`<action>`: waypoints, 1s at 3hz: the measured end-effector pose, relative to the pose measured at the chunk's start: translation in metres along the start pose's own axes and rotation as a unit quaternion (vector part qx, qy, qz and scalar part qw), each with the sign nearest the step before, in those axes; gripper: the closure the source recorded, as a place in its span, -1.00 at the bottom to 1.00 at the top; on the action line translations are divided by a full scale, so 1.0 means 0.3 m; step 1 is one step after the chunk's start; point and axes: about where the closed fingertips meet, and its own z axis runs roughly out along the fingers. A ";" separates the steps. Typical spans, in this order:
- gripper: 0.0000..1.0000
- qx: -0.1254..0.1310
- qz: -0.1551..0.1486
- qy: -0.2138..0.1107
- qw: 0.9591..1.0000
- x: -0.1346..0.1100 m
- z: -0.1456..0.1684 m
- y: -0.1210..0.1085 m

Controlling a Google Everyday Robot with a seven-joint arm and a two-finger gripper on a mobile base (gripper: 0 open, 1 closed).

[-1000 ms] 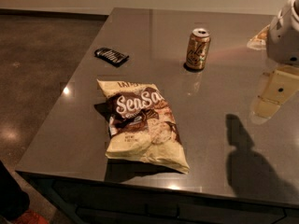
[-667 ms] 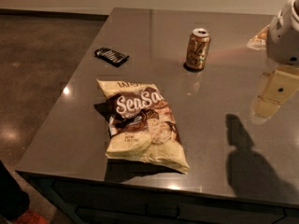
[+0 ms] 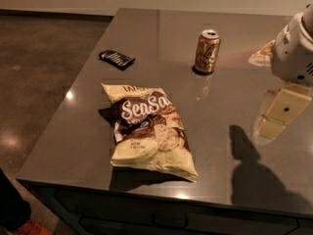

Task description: Pick brown chip bag

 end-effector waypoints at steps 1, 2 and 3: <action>-1.00 -0.020 -0.005 -0.024 1.000 -0.039 0.028 0.063; -1.00 -0.035 -0.004 -0.058 0.998 -0.092 0.078 0.112; -1.00 -0.048 0.000 -0.104 0.993 -0.186 0.158 0.148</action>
Offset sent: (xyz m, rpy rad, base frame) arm -0.0274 0.0664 -0.0409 0.2208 0.0579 0.0732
